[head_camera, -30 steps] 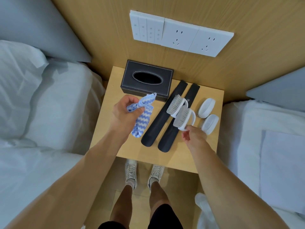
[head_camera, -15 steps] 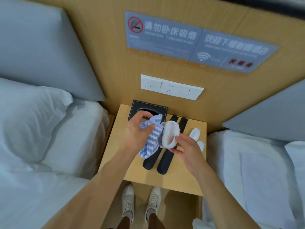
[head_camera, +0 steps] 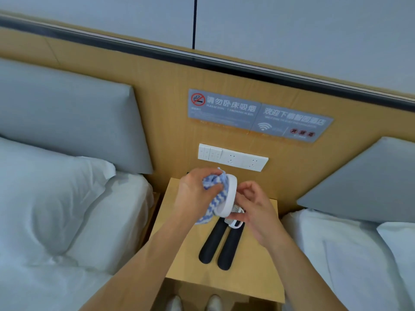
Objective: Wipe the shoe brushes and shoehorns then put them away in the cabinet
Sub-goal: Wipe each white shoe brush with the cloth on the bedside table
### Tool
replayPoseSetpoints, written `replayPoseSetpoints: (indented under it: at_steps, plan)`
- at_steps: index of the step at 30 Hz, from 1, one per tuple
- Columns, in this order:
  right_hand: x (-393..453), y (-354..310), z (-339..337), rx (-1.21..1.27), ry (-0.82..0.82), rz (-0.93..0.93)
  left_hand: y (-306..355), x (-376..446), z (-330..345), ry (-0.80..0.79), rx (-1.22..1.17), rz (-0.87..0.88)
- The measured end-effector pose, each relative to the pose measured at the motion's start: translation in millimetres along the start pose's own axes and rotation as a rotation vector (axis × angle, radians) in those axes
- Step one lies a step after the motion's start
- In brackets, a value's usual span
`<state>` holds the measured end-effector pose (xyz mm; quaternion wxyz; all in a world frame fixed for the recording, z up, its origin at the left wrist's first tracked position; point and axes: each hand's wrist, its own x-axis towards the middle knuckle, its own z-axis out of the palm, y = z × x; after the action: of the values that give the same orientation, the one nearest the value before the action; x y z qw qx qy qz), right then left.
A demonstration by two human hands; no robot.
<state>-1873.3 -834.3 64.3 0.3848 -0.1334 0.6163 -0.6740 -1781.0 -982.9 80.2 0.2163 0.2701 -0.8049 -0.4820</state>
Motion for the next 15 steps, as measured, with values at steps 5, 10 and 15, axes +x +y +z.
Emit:
replayPoseSetpoints:
  at_steps: [5,10,15]
  plan:
    - [0.5,-18.2,11.8,-0.06,-0.112,0.021,11.8,-7.1,-6.8,0.019,0.038,0.095]
    - [1.9,-34.2,18.5,0.017,-0.148,0.066,34.7,7.7,-21.6,0.026,0.053,0.234]
    - [6.4,-56.0,19.6,0.003,-0.142,0.022,46.3,13.9,-28.7,-0.047,0.114,0.336]
